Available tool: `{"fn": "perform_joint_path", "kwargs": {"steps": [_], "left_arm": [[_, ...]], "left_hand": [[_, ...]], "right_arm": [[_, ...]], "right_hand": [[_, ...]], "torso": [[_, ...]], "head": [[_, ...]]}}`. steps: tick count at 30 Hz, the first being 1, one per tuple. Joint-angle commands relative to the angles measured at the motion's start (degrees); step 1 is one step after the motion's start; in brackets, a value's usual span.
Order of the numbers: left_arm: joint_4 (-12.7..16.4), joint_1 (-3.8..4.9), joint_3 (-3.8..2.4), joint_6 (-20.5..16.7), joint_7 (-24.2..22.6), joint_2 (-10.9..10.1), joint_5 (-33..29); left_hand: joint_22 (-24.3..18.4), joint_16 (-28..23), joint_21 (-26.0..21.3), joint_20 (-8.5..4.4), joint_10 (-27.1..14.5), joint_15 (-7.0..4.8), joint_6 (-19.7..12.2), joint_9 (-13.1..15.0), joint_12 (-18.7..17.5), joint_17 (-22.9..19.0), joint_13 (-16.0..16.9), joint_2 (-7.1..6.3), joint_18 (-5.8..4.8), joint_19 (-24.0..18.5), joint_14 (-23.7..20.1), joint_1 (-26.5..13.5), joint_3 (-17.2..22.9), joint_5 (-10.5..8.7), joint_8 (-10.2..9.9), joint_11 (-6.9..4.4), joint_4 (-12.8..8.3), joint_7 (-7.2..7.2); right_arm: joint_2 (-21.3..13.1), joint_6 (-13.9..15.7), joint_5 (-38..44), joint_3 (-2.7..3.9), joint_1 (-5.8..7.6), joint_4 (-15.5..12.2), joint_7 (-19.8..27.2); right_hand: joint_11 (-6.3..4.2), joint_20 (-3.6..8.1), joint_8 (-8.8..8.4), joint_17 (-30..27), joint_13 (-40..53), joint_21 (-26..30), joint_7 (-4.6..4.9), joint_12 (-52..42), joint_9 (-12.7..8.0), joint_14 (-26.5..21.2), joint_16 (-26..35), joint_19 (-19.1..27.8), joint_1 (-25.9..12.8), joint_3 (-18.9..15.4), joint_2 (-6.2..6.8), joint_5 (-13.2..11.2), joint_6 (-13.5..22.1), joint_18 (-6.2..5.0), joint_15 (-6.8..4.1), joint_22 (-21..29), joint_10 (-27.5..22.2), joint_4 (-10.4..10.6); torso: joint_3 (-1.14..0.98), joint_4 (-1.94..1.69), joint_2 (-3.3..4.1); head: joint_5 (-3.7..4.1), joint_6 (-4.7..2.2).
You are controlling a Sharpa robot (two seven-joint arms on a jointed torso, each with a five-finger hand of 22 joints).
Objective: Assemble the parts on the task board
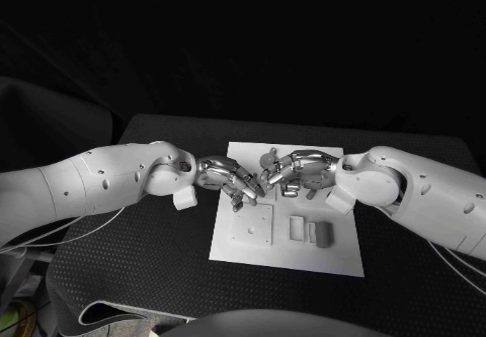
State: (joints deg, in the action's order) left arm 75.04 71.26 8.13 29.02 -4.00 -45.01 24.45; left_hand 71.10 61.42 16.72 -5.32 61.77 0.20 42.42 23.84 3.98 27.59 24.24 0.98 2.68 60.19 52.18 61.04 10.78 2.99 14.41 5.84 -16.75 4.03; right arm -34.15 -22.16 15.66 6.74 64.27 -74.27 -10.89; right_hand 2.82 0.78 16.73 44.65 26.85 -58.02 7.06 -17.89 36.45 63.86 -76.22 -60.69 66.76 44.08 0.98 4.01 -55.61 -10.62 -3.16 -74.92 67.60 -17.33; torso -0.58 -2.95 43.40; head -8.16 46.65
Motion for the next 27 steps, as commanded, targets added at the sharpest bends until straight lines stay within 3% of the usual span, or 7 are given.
{"fn": "perform_joint_path", "kwargs": {"steps": [1, 5, 22, 24, 27], "left_arm": [[0.27, 0.0, -0.01, 0.54, -1.41, 0.03, -1.24], [0.42, 0.0, -0.01, -0.63, -2.17, 0.02, -2.18], [0.94, 0.02, -0.03, 1.39, -3.51, -0.22, -5.54], [0.92, 0.02, -0.03, 1.43, -3.54, -0.23, -6.05], [0.87, 0.02, -0.03, 1.55, -3.61, -0.2, -6.69]], "left_hand": [[0.1, 0.15, -0.3, 0.03, -0.61, 0.01, -0.81, -0.05, 0.01, 0.11, 0.09, 0.64, 0.61, -0.65, -0.37, 1.61, -0.58, -0.22, -0.3, -0.03, -0.07, -0.18], [0.18, 0.16, -0.54, 0.01, -1.06, 0.0, -1.67, -0.02, -0.01, 0.16, 0.13, 1.62, 0.36, -0.81, -0.6, 3.88, -1.54, -0.22, -0.47, -0.23, -0.06, -0.78], [0.19, 0.17, -0.58, 0.0, -1.11, 0.0, -1.75, 0.0, 0.0, 0.17, 0.14, 1.73, 0.33, -0.81, -0.62, 4.08, -1.79, -0.23, -0.46, -0.25, -0.06, -0.83], [0.2, 0.17, -0.66, -0.04, -0.97, -0.05, -0.13, 0.42, 0.11, 0.18, 0.21, 2.41, 0.33, -0.93, -0.7, 5.07, -1.67, -0.22, 0.48, -0.96, -0.13, -0.98], [0.24, 0.21, -0.75, -0.01, -0.95, 0.0, 0.23, 0.52, 0.16, 0.22, 0.28, 3.03, 0.17, -0.94, -0.79, 4.6, -2.89, -0.23, 0.72, -1.12, -0.07, -0.96]], "right_arm": [[0.07, -1.54, -0.5, 0.04, -0.06, 0.03, 0.45], [0.13, -1.68, -0.5, 0.04, -0.09, 0.04, 0.4], [0.5, -1.75, -0.17, 0.03, -0.15, 1.94, 0.11], [0.53, -1.93, -0.16, 0.03, -0.15, 1.97, 0.06], [0.58, -1.95, 0.02, 0.03, -0.15, 2.08, 0.04]], "right_hand": [[-0.01, 0.11, 0.19, 0.02, 0.1, 0.06, 0.52, 0.0, 0.0, 0.04, 0.29, 0.25, 0.8, 0.06, -1.42, 0.31, 0.0, -4.37, -0.28, -0.93, 0.3, 0.39], [-0.01, 0.11, 0.19, 0.02, 0.1, 0.06, 0.52, 0.0, 0.01, 0.04, 0.29, 0.25, 0.8, 0.06, -1.41, 0.32, 0.0, -4.37, -0.28, -0.93, 0.3, 0.39], [-0.01, 0.11, 0.19, 0.02, 0.1, 0.06, 0.52, 0.0, 0.01, 0.04, 0.29, 0.25, 0.81, 0.06, -1.41, 0.33, 0.0, -4.38, -0.28, -0.93, 0.3, 0.38], [-0.01, 0.11, 0.19, 0.02, 0.1, 0.06, 0.51, 0.0, 0.01, 0.03, 0.29, 0.25, 0.81, 0.06, -1.41, 0.33, 0.01, -4.38, -0.29, -0.93, 0.3, 0.38], [-0.02, 0.12, 0.19, 0.02, 0.1, 0.06, 0.51, 0.0, 0.01, 0.03, 0.29, 0.26, 0.82, 0.06, -1.41, 0.34, 0.01, -4.38, -0.29, -0.93, 0.29, 0.38]], "torso": [[0.08, -0.07, -0.01], [0.12, -0.07, 0.01], [0.07, -0.09, 0.0], [0.08, -0.06, 0.01], [0.04, -0.04, 0.02]], "head": [[0.04, -0.01], [0.09, 0.01], [0.1, 0.02], [0.09, 0.05], [0.07, 0.06]]}}
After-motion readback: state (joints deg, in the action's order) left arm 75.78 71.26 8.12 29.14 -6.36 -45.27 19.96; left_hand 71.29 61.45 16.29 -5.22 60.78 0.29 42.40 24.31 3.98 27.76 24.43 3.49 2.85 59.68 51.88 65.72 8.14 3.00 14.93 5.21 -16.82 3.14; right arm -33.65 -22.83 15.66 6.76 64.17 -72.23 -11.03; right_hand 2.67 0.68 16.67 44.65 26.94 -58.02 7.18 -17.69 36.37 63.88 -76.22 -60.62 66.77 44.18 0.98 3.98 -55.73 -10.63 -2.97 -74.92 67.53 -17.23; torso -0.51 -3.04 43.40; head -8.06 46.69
